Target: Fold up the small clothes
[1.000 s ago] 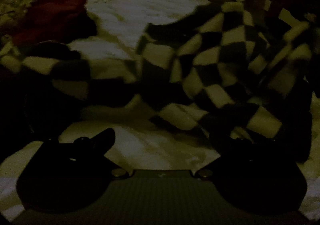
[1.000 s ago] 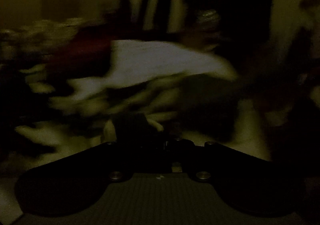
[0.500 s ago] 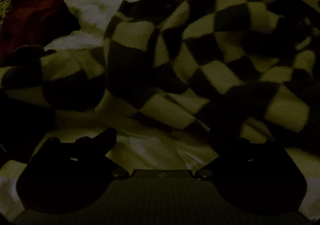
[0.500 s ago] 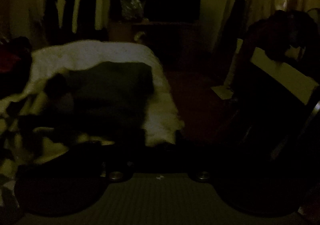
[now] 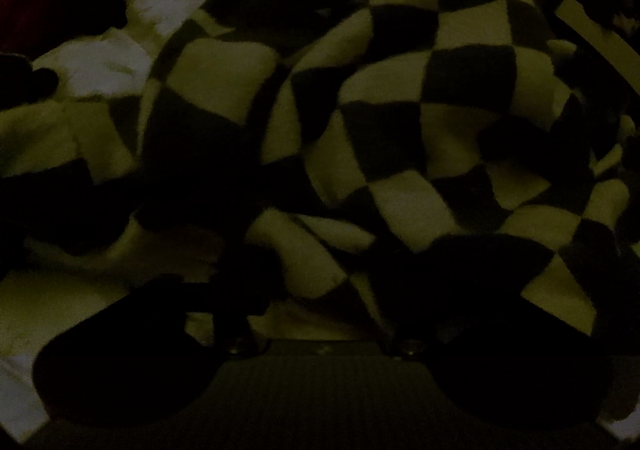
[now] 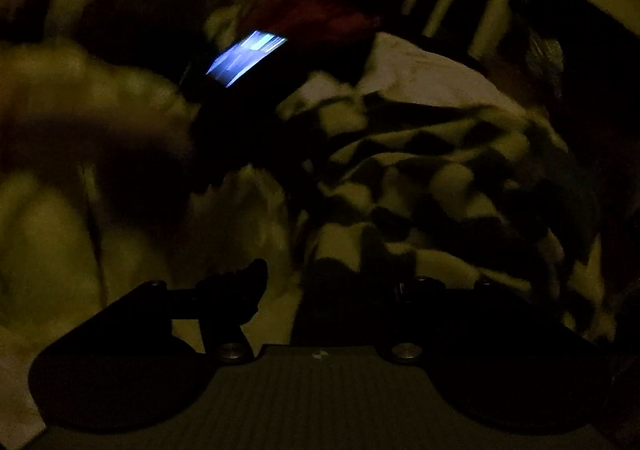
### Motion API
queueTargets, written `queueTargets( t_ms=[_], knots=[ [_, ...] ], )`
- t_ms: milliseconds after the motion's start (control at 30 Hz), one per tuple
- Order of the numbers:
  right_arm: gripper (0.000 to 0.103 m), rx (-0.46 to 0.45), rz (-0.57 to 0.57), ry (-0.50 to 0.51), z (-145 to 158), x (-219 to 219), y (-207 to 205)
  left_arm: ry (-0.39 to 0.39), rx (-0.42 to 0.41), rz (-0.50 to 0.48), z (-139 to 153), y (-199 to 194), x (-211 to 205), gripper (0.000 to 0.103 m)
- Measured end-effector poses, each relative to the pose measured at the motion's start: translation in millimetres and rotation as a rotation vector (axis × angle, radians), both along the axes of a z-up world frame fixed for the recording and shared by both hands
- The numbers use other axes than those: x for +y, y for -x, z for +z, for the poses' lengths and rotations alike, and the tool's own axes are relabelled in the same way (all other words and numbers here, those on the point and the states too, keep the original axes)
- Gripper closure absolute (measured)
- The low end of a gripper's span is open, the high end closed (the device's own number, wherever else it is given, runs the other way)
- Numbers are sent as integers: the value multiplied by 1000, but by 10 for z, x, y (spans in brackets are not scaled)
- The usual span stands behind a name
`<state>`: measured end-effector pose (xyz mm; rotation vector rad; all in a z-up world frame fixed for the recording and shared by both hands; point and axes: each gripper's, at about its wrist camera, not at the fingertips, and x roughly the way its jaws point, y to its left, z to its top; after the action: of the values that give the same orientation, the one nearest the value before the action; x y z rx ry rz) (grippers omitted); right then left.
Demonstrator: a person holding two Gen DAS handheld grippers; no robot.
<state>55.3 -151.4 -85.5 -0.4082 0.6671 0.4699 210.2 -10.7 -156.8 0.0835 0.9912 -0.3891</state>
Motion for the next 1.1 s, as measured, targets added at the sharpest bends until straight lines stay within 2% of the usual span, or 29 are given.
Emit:
queueTargets(
  t_ms=[67,100,133,167,200,233,267,300,367,400,533,633,667,733,767,800,833,933,1033,1100],
  knots=[
    [8,14,21,135,-180,154,-95,0,-5,6,-14,-14,-24,77],
    [12,22,22,211,-277,198,-162,-2,-8,15,-26,-27,-21,84],
    [19,28,20,274,-382,234,-216,1,-7,24,-35,-48,-3,86],
    [53,23,7,308,-455,230,-263,17,1,32,-39,-80,13,89],
    [64,15,-8,325,-479,188,-267,37,9,41,-19,-90,57,92],
    [70,27,-23,306,-467,128,-290,58,13,47,21,-109,112,92],
    [76,58,-52,228,-389,56,-330,73,5,47,80,-103,142,93],
    [78,93,-80,109,-250,-38,-356,79,-14,48,166,-97,181,94],
    [79,173,-125,-150,67,-224,-373,72,-88,44,453,-54,271,94],
    [79,206,-134,-234,206,-298,-393,64,-128,45,607,-24,316,94],
    [79,318,-120,-532,677,-497,-447,75,-212,28,1211,89,576,94],
    [79,429,-70,-726,761,-458,-422,102,-219,22,1509,134,822,93],
    [78,455,-55,-768,770,-377,-348,81,-221,19,1544,166,837,86],
    [67,522,-51,-857,669,-242,-336,-18,-239,19,1528,260,847,59],
    [51,537,-44,-852,589,-148,-325,-76,-250,42,1483,319,868,24],
    [44,520,-52,-805,523,-49,-288,-136,-255,47,1404,360,853,5],
    [34,499,-66,-744,450,40,-229,-186,-269,32,1323,434,851,4],
    [34,410,-76,-571,304,111,-66,-266,-262,7,1180,657,869,4],
    [35,342,-152,-501,263,-154,33,-255,-214,17,1015,768,1018,4],
    [33,298,-229,-487,297,-438,96,-194,-165,6,962,861,1153,4]
  ],
)
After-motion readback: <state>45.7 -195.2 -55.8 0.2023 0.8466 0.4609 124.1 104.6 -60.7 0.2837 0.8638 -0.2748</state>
